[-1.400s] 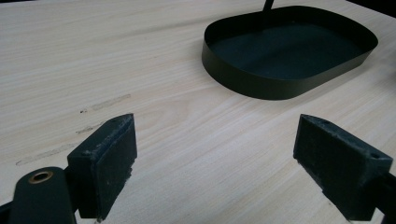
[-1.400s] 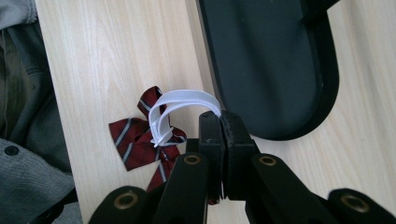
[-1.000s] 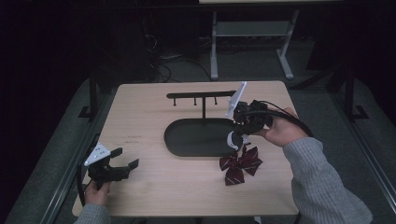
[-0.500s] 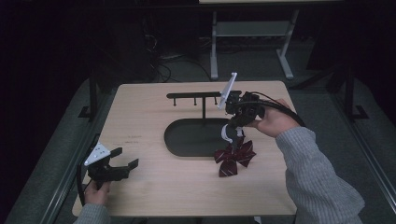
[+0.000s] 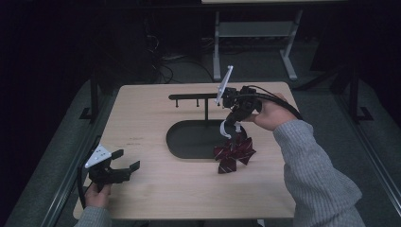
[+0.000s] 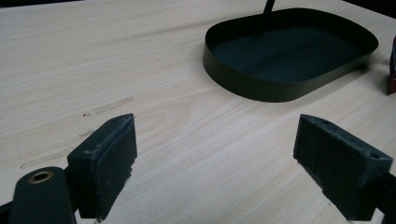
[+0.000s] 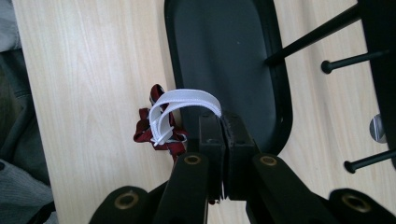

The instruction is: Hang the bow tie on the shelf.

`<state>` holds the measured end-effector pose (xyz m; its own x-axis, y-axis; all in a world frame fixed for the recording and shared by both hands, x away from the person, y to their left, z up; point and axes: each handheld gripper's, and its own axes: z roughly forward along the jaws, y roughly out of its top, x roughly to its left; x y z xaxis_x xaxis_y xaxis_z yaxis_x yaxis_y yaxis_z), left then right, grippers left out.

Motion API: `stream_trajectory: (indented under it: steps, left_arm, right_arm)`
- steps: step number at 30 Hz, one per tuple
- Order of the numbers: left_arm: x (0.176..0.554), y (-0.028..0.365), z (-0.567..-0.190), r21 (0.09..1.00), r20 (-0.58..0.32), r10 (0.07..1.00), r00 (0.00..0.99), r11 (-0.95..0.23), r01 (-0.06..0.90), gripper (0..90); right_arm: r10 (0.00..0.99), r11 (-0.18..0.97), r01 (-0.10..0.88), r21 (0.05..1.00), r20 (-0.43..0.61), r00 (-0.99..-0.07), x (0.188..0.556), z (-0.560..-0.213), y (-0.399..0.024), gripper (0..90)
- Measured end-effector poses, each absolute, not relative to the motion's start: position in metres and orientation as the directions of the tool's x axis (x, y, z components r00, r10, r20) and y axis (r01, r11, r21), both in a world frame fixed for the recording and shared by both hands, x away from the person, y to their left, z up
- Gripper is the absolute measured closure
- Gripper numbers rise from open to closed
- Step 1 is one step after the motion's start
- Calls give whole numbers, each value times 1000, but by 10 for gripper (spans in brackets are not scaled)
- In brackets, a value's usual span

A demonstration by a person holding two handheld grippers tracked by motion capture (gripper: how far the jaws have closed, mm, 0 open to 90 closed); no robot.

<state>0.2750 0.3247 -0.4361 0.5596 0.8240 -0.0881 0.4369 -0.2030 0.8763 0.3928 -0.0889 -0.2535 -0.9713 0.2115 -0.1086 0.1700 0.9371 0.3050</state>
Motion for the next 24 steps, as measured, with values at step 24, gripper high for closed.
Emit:
stream_trajectory:
  steps: [24]
  left_arm:
    - [274, 326, -435, 878, -94, 823, 560, -197, 437, 129]
  right_arm:
    - [230, 937, 193, 290, -99, -968, 427, -242, -74, 878]
